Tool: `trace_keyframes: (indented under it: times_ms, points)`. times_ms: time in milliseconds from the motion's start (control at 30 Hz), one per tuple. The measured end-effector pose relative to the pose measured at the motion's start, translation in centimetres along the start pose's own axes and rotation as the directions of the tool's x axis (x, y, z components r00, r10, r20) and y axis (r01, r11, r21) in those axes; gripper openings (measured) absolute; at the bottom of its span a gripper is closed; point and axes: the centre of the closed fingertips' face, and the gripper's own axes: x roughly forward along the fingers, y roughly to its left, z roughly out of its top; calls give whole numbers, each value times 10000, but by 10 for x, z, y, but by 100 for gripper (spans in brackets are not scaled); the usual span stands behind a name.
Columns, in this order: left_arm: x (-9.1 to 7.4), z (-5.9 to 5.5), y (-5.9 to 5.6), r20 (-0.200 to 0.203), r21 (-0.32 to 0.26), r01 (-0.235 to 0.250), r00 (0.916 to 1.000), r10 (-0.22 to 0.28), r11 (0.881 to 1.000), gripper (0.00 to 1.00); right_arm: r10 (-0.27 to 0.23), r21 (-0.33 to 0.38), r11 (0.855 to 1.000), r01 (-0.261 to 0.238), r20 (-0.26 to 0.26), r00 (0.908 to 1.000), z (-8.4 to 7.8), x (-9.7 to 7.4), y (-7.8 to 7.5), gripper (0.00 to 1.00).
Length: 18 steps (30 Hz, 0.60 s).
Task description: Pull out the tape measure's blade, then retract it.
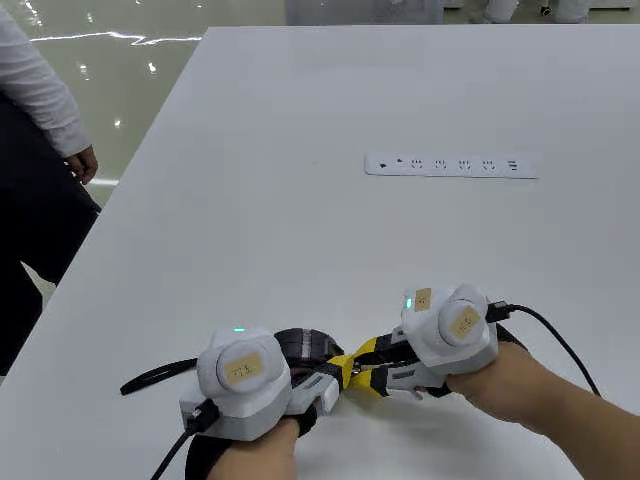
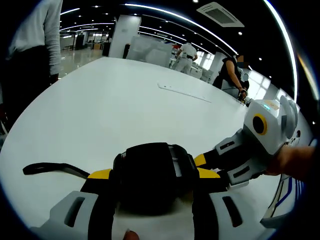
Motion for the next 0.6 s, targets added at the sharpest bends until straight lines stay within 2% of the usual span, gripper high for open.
trace_keyframes:
  times_ms: [433,600]
  points:
    - [0,0,-1,67,74,8,10000,-8,10000,60,-110,188,9998,111,-65,9999,0,0,0,14]
    - [-1,0,-1,56,30,112,9999,-112,9999,61,-135,486,9987,135,-4,9999,0,-4,0,20]
